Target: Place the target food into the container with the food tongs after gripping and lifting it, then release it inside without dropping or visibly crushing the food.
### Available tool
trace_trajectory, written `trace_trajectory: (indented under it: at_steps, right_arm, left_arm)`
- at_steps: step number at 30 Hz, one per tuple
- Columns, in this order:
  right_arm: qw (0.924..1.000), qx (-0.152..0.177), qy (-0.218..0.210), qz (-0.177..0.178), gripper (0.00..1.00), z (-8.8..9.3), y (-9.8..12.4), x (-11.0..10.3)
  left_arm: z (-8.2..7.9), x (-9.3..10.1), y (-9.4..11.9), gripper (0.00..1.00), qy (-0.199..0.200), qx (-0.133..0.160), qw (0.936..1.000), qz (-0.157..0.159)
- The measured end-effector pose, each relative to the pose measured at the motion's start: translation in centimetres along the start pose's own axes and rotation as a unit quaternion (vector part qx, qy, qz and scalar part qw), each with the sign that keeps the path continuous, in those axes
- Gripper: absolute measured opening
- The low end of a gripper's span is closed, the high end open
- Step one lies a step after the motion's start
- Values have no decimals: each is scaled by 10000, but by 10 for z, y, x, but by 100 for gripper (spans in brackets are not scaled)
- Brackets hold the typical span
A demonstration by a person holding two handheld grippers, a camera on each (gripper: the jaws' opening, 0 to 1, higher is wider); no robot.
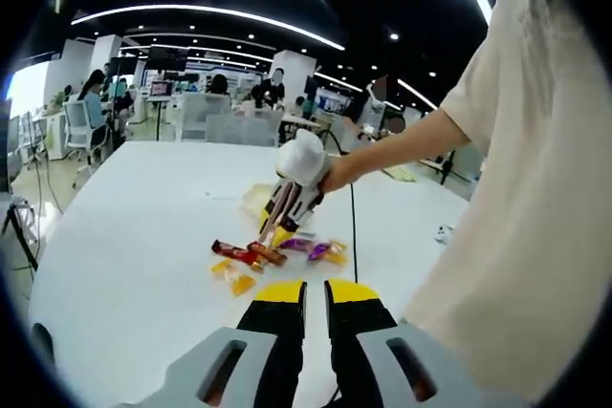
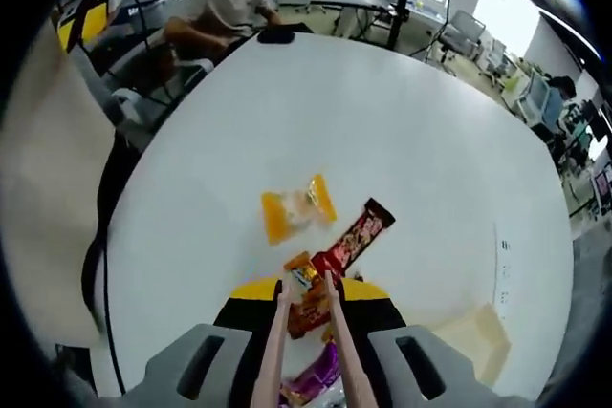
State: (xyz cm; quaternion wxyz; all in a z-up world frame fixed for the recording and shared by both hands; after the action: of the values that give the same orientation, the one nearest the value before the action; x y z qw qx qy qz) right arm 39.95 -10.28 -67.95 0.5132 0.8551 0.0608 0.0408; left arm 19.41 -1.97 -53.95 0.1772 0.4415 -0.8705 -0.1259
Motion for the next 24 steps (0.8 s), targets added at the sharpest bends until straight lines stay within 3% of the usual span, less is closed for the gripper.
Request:
trace_trajectory:
  at_steps: [24]
  right_arm:
    - [9994, -179, 145, -270, 22, 3, -21, 2]
  left_arm:
    - [5, -5, 1, 5, 117, -53, 9999, -43]
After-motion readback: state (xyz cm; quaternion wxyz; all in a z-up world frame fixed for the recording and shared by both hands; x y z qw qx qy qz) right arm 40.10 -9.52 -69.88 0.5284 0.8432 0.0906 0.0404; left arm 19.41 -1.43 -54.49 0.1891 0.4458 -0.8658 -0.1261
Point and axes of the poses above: the point that each gripper's makers call its tool centre point, and the gripper's own axes: y roughly backward along the fingers, x roughly to its right, z roughly out of its underside, the point moved 2 cm from there along y, roughly backward along the fingers, and after that the axes turned 5 degrees about -y, right-handed, at the moved point
